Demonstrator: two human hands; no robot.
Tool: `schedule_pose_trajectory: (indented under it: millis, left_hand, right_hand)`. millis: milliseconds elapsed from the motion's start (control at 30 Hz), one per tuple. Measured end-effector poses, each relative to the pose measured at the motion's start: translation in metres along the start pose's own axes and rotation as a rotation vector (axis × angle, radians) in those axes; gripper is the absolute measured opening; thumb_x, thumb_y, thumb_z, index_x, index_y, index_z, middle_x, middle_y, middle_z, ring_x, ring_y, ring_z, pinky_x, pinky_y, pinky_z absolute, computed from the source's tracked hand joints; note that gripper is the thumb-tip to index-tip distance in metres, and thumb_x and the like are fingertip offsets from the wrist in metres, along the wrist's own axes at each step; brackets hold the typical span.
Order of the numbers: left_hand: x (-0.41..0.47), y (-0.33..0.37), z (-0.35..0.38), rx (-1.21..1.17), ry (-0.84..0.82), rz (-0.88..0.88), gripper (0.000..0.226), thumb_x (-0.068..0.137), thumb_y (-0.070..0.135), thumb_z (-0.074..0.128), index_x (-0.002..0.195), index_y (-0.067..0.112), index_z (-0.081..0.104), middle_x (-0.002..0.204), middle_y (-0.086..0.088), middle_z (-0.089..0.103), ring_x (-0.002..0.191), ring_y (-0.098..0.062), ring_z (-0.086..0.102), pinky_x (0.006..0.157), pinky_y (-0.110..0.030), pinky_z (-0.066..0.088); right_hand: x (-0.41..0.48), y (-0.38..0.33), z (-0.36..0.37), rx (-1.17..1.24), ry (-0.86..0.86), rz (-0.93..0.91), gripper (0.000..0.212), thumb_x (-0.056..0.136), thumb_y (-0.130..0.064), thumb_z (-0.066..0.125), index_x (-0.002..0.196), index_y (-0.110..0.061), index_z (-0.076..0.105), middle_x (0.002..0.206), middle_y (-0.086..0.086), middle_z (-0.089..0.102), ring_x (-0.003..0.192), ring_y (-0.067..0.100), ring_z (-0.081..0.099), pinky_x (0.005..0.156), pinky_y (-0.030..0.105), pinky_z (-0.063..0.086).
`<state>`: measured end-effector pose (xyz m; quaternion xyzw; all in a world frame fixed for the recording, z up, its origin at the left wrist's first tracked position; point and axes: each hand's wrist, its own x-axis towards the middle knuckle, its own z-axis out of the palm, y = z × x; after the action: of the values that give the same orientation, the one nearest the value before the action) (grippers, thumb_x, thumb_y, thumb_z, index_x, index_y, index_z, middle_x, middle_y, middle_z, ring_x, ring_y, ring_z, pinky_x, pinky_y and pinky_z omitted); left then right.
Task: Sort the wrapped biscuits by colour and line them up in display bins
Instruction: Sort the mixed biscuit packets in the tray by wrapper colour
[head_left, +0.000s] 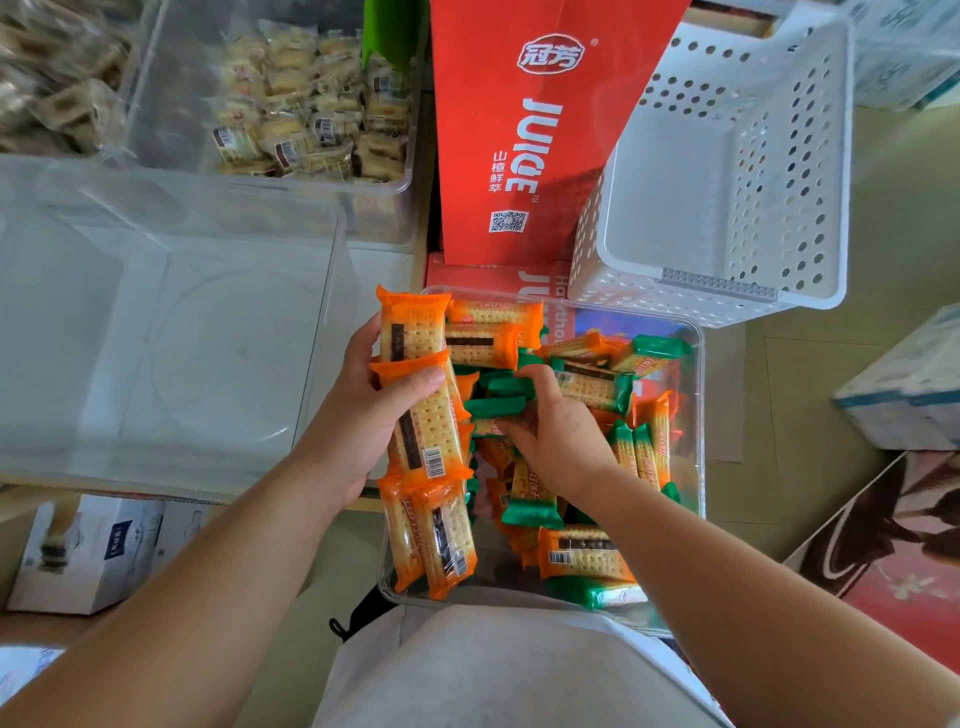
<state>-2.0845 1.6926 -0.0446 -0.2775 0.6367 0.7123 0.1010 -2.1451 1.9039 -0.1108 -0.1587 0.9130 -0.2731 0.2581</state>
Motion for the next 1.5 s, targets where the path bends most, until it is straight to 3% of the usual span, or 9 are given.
schedule_pose_trajectory:
  millis: [200, 333, 400, 500, 567, 700, 967, 1200, 1500]
  left_hand:
    - [0.0, 0.0, 0.001, 0.002, -0.004, 0.002, 0.076, 0.075, 0.041, 0.074, 0.144, 0.04, 0.04, 0.121, 0.01, 0.068, 0.106, -0.009, 0.07, 0.08, -0.034, 0.056]
    - [0.0, 0.0, 0.001, -0.003, -0.005, 0.007, 0.075, 0.075, 0.041, 0.073, 0.143, 0.04, 0.041, 0.121, 0.01, 0.068, 0.107, -0.009, 0.069, 0.081, -0.034, 0.055]
    - [-0.001, 0.0, 0.001, -0.003, -0.005, 0.011, 0.075, 0.075, 0.04, 0.073, 0.143, 0.038, 0.041, 0.121, 0.01, 0.068, 0.106, -0.009, 0.069, 0.08, -0.033, 0.056]
    - [0.0, 0.0, 0.001, -0.003, -0.004, 0.013, 0.074, 0.075, 0.038, 0.072, 0.143, 0.036, 0.042, 0.119, 0.009, 0.069, 0.104, -0.01, 0.07, 0.079, -0.032, 0.056]
    - [0.0, 0.0, 0.001, 0.002, -0.007, 0.013, 0.074, 0.076, 0.039, 0.073, 0.143, 0.036, 0.042, 0.119, 0.009, 0.069, 0.105, -0.01, 0.07, 0.08, -0.033, 0.056]
    - [0.0, 0.0, 0.001, 0.005, -0.014, 0.011, 0.075, 0.077, 0.039, 0.076, 0.144, 0.038, 0.04, 0.121, 0.009, 0.068, 0.106, -0.009, 0.07, 0.078, -0.031, 0.056]
    - [0.001, -0.003, -0.003, 0.024, -0.028, 0.011, 0.074, 0.077, 0.043, 0.073, 0.144, 0.036, 0.042, 0.125, 0.007, 0.066, 0.111, -0.014, 0.068, 0.09, -0.043, 0.056]
    - [0.003, -0.006, -0.005, 0.018, -0.023, 0.025, 0.071, 0.079, 0.039, 0.072, 0.144, 0.033, 0.043, 0.124, 0.006, 0.067, 0.111, -0.014, 0.068, 0.092, -0.045, 0.055]
    - [0.001, -0.005, -0.005, -0.01, -0.008, 0.03, 0.07, 0.079, 0.041, 0.071, 0.143, 0.034, 0.043, 0.122, 0.007, 0.068, 0.108, -0.011, 0.069, 0.091, -0.043, 0.056]
  right_hand:
    - [-0.003, 0.003, -0.005, 0.241, 0.065, 0.127, 0.065, 0.082, -0.037, 0.082, 0.121, -0.025, 0.033, 0.085, -0.009, 0.07, 0.079, 0.008, 0.067, 0.07, 0.031, 0.055]
    - [-0.012, 0.003, -0.023, -0.034, 0.182, 0.161, 0.049, 0.078, -0.054, 0.08, 0.068, -0.019, 0.046, 0.055, -0.008, 0.052, 0.051, 0.01, 0.05, 0.046, 0.026, 0.036]
    - [-0.015, 0.002, -0.021, -0.165, 0.066, 0.058, 0.051, 0.091, -0.055, 0.065, 0.057, -0.019, 0.054, 0.054, -0.005, 0.053, 0.051, 0.015, 0.051, 0.047, 0.025, 0.039]
    - [-0.011, 0.002, -0.006, -0.328, -0.289, -0.113, 0.036, 0.101, -0.049, 0.049, 0.106, -0.023, 0.075, 0.105, -0.001, 0.072, 0.098, 0.022, 0.065, 0.084, 0.036, 0.055]
    - [-0.006, 0.003, 0.002, -0.459, -0.442, -0.205, 0.038, 0.1, -0.044, 0.048, 0.13, -0.027, 0.063, 0.133, 0.0, 0.061, 0.126, 0.024, 0.051, 0.103, 0.04, 0.045]
    - [-0.002, 0.001, 0.011, -0.621, -0.511, -0.188, 0.055, 0.101, -0.048, 0.044, 0.152, -0.028, 0.038, 0.149, 0.002, 0.048, 0.137, 0.028, 0.039, 0.112, 0.044, 0.031]
    - [0.002, 0.009, 0.002, -0.37, -0.549, -0.184, 0.075, 0.075, -0.045, 0.077, 0.143, -0.033, 0.046, 0.136, -0.004, 0.058, 0.127, 0.026, 0.045, 0.098, 0.038, 0.046]
    - [0.003, 0.008, 0.015, -0.619, -0.678, -0.139, 0.07, 0.09, -0.052, 0.05, 0.154, -0.034, 0.029, 0.146, 0.004, 0.05, 0.137, 0.033, 0.031, 0.106, 0.048, 0.042]
    - [0.005, 0.006, 0.01, -0.552, -0.47, -0.229, 0.064, 0.091, -0.037, 0.061, 0.15, -0.024, 0.041, 0.148, 0.004, 0.051, 0.136, 0.029, 0.043, 0.114, 0.04, 0.031]
